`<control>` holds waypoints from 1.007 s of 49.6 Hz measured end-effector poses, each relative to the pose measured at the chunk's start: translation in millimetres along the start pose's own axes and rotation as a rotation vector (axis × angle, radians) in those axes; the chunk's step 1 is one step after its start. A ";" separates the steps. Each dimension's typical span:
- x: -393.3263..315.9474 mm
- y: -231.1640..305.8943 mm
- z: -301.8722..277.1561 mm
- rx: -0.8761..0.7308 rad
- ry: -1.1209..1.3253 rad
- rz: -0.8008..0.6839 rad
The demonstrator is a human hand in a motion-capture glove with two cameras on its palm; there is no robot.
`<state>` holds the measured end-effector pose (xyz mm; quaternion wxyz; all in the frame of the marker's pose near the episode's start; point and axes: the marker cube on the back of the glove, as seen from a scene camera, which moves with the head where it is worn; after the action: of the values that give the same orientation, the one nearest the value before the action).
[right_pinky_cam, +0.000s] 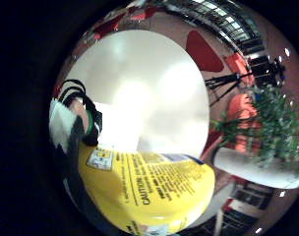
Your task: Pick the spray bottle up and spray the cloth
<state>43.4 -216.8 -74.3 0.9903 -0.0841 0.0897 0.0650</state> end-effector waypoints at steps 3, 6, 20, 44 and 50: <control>-17.6 -0.2 -0.7 -0.038 0.156 -0.028; -36.0 0.9 2.9 -0.065 0.306 -0.051; -101.9 8.7 43.6 -0.170 0.491 -0.136; -160.3 -0.6 -46.9 0.228 -0.257 -0.312; -210.0 -0.4 -59.9 0.304 -0.677 -0.282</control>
<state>-171.4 -251.7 -92.7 0.9642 0.0780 -0.2458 -0.0615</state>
